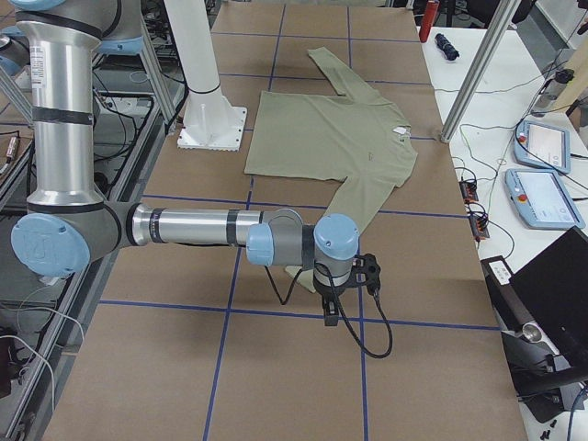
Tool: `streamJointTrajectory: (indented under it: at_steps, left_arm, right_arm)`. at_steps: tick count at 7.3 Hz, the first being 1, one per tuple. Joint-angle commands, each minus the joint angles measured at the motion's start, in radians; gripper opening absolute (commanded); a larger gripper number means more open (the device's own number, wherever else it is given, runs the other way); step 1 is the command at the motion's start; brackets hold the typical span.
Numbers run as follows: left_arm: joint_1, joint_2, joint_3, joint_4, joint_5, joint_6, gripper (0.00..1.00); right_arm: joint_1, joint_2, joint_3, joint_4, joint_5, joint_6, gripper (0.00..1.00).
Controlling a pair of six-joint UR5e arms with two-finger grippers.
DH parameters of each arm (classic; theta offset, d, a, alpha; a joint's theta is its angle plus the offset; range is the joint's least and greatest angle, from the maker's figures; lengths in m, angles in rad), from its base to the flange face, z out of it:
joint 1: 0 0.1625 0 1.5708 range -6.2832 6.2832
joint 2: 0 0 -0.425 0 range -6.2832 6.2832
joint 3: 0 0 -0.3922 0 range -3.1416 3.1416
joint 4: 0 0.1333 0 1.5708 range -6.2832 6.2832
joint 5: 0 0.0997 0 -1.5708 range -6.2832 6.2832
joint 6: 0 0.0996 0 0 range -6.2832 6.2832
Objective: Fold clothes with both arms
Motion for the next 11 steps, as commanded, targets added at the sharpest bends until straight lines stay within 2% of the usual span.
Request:
streamJointTrajectory:
  at_steps: [1,5,7,8,10,11]
  left_arm:
    - [-0.001,0.001,0.002,-0.001,0.003,0.001,1.0]
    - [0.001,-0.057,-0.003,-0.014,-0.011,0.009,1.0]
    - [0.037,-0.093,-0.004,-0.021,-0.008,0.005,1.0]
    - [0.045,-0.079,0.002,-0.055,-0.011,0.011,1.0]
    - [0.045,-0.036,0.067,-0.247,-0.025,0.008,1.0]
    - [0.045,-0.03,0.068,-0.288,-0.025,0.009,1.0]
  right_arm:
    - [-0.001,0.002,0.006,0.0,0.002,0.002,1.0]
    - [-0.001,0.044,0.008,0.005,0.017,-0.003,1.0]
    - [-0.035,0.043,-0.008,0.069,0.043,-0.002,1.0]
    - [-0.088,0.046,-0.009,0.096,0.054,-0.002,1.0]
    - [-0.156,0.035,-0.011,0.248,0.052,0.166,1.0]
    - [-0.22,0.025,-0.012,0.299,0.034,0.239,1.0]
